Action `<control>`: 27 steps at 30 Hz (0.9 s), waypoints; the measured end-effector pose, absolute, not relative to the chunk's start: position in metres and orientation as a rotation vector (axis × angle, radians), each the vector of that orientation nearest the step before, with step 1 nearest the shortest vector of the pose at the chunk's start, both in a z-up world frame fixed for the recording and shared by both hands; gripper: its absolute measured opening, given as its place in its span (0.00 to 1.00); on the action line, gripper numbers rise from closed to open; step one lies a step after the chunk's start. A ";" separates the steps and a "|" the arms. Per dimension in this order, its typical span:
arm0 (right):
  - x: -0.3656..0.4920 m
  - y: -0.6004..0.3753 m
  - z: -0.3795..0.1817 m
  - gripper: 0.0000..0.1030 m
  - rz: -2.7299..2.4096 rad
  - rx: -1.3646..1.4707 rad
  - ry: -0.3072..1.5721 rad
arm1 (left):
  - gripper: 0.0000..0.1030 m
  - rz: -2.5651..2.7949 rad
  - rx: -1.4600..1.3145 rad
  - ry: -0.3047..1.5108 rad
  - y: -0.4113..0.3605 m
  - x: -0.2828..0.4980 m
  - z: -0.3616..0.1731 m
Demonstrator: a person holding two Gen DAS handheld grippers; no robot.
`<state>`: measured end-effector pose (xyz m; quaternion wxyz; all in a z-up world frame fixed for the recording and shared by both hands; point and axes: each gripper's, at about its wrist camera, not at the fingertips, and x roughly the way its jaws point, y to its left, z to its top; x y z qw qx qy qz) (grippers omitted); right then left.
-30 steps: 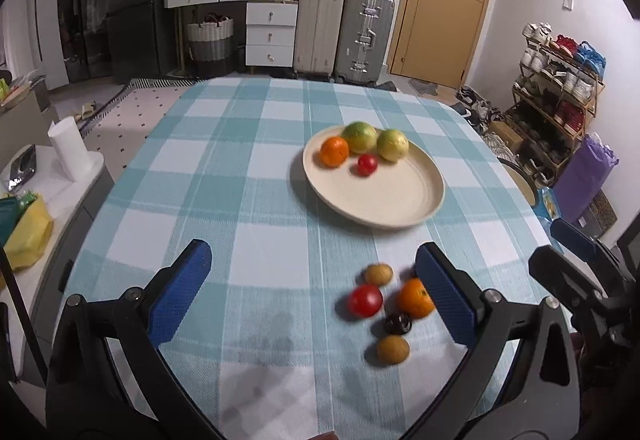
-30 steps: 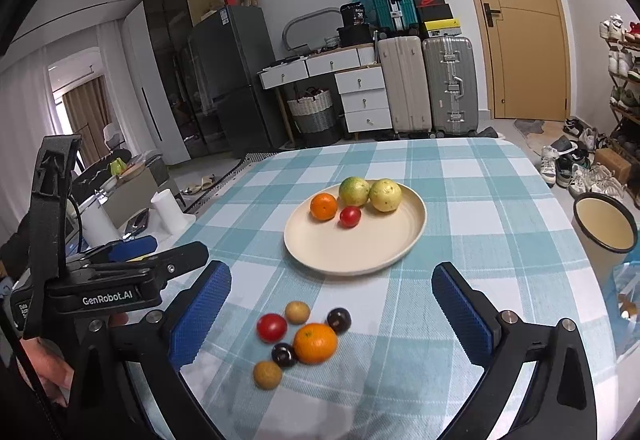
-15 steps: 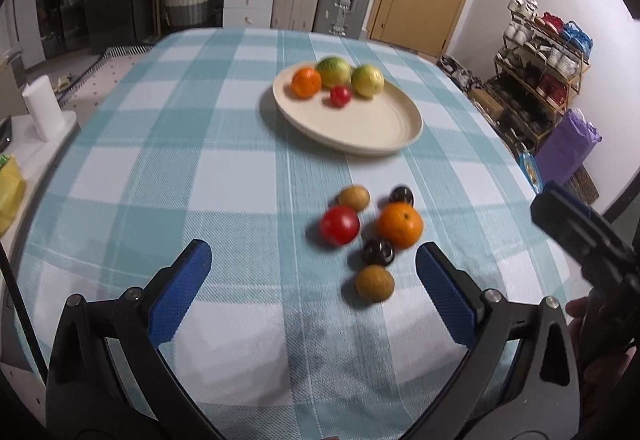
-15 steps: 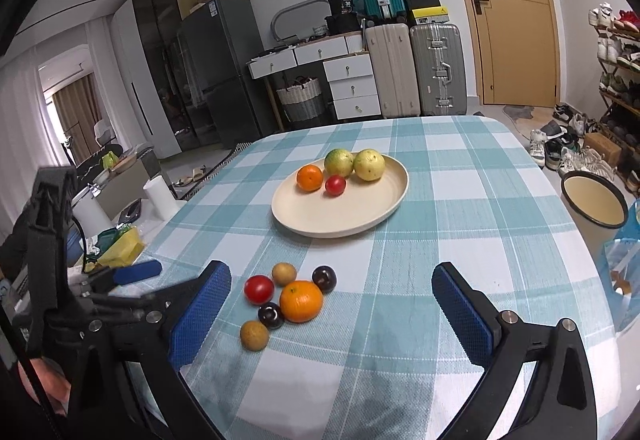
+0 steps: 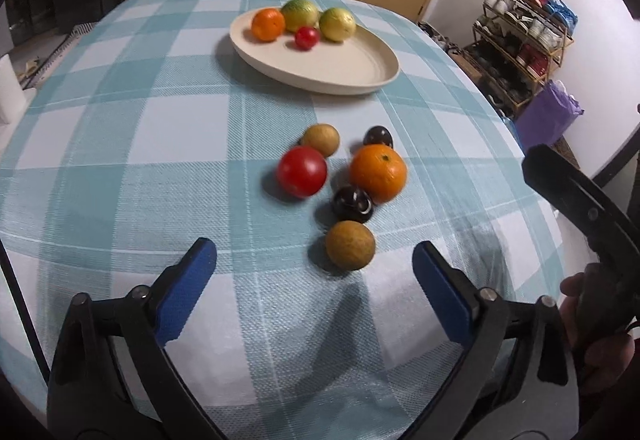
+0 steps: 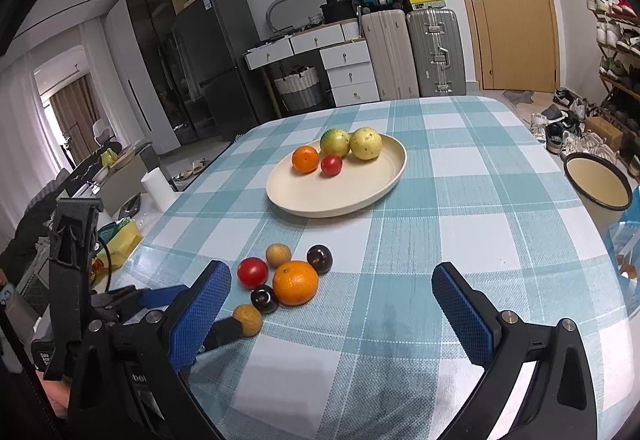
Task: Organize fruits
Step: 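Lower the left tool onto the small brown kiwi fruit and close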
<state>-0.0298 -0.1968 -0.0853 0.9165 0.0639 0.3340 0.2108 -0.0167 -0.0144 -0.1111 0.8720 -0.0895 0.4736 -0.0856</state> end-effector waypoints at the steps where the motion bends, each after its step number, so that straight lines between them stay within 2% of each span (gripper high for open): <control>1: -0.029 -0.197 -0.086 1.00 0.434 0.134 0.689 | 0.89 -0.182 -0.184 0.989 -0.015 -0.016 -0.112; 5: -0.027 -0.197 -0.091 1.00 0.434 0.138 0.705 | 0.75 -0.205 -0.173 0.978 -0.019 -0.015 -0.113; 10: -0.024 -0.198 -0.096 1.00 0.432 0.143 0.716 | 0.49 -0.250 -0.186 0.981 -0.019 -0.012 -0.115; 12: -0.023 -0.199 -0.097 1.00 0.431 0.145 0.720 | 0.24 -0.274 -0.188 0.981 -0.020 -0.011 -0.117; 27: -0.024 -0.188 -0.112 1.00 0.477 0.151 0.818 | 0.24 -0.369 -0.279 0.927 0.005 -0.024 -0.103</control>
